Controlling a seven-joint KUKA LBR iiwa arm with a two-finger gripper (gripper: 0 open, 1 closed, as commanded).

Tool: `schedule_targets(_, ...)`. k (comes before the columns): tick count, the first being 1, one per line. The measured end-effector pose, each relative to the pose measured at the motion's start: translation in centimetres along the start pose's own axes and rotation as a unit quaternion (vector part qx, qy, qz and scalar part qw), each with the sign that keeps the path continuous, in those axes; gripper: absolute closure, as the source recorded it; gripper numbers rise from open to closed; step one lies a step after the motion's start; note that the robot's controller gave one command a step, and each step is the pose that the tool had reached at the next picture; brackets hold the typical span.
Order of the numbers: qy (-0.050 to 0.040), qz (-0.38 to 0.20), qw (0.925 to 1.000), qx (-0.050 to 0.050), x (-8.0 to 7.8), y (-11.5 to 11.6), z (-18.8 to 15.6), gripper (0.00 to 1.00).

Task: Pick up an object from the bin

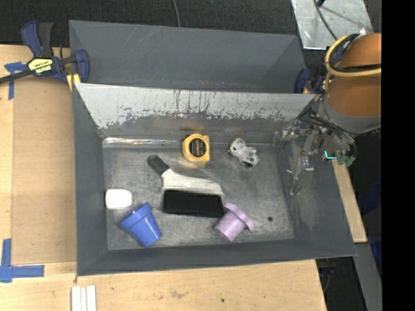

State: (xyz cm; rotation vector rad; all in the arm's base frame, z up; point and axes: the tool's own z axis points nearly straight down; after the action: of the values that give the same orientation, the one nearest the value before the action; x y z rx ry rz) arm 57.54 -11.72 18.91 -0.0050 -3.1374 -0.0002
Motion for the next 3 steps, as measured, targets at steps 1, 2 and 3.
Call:
schedule_targets(1, -0.0040, -0.001, 1.0000, 0.001, -0.2, 0.0, -0.5, 0.00)
schedule_targets(2, -0.0061, -0.024, 0.9997, 0.002, 1.5, 4.0, 2.4, 0.00)
schedule_targets(3, -0.0012, -0.055, 0.9985, -0.002, 6.9, 4.1, 2.2, 0.00)
